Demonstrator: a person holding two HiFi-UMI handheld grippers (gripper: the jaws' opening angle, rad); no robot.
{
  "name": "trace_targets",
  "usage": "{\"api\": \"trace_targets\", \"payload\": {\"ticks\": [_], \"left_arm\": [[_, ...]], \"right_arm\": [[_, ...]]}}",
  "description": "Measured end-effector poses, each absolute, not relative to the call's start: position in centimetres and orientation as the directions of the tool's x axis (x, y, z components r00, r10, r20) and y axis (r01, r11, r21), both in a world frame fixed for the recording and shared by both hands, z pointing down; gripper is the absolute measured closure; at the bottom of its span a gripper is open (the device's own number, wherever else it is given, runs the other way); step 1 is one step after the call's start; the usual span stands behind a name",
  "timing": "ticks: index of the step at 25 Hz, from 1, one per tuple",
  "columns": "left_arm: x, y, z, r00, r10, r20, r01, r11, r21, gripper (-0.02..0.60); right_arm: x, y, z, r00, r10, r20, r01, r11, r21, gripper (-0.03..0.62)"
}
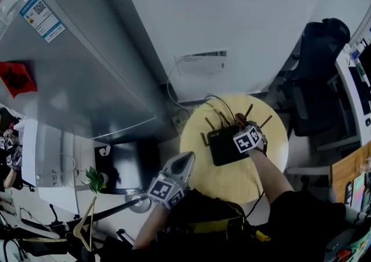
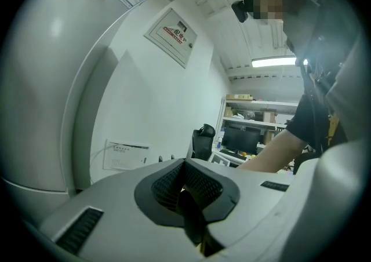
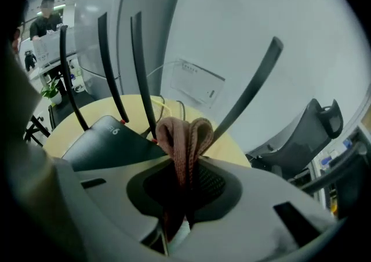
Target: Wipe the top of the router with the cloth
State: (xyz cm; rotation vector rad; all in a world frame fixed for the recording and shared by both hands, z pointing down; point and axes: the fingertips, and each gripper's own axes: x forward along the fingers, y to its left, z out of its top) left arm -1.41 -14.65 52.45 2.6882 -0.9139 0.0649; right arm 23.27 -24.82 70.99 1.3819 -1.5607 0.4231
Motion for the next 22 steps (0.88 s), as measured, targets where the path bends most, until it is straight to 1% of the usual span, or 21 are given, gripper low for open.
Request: {"api": "trace_targets", "payload": {"ticks": [3,7,13,16,19,22], "left_arm": [[-2.1,-14.7,52.6,0.785,-0.607,0.125,-0.615,-0.738,0.279,0.581],[-2.7,-15.0,52.6,0.770,-0.627,0.120,-0.632,-0.721,0.285,0.581],[-3.4,-15.1,53.1,0.767,-0.627,0.134,-0.635,-0.714,0.295,0.581],[-3.1,-15.3,53.2,0.778,-0.616,0.128,-0.622,-0.724,0.298,0.581],[-2.5,-15.0,53.6,0.795,-0.589,0.144,-0.602,-0.739,0.303,0.581],[-1.8,-15.1,53.8,0.808,-0.571,0.144,-0.586,-0.756,0.293,0.581]], "right_arm": [[23.6,-24.8,73.3,0.123,-0.499,0.858,-0.919,0.269,0.288,0.531],[24.5,-24.9,73.4,0.129,-0.496,0.859,-0.947,0.196,0.256,0.531],[24.1,-24.8,73.6,0.134,-0.526,0.840,-0.950,0.172,0.259,0.531],[24.4,-24.7,72.4,0.157,-0.549,0.821,-0.948,0.150,0.281,0.531],[24.1,-24.9,71.4,0.111,-0.594,0.797,-0.963,0.132,0.233,0.531],[24.1,-25.1,70.4,0.095,-0.634,0.768,-0.972,0.107,0.209,0.531]]}}
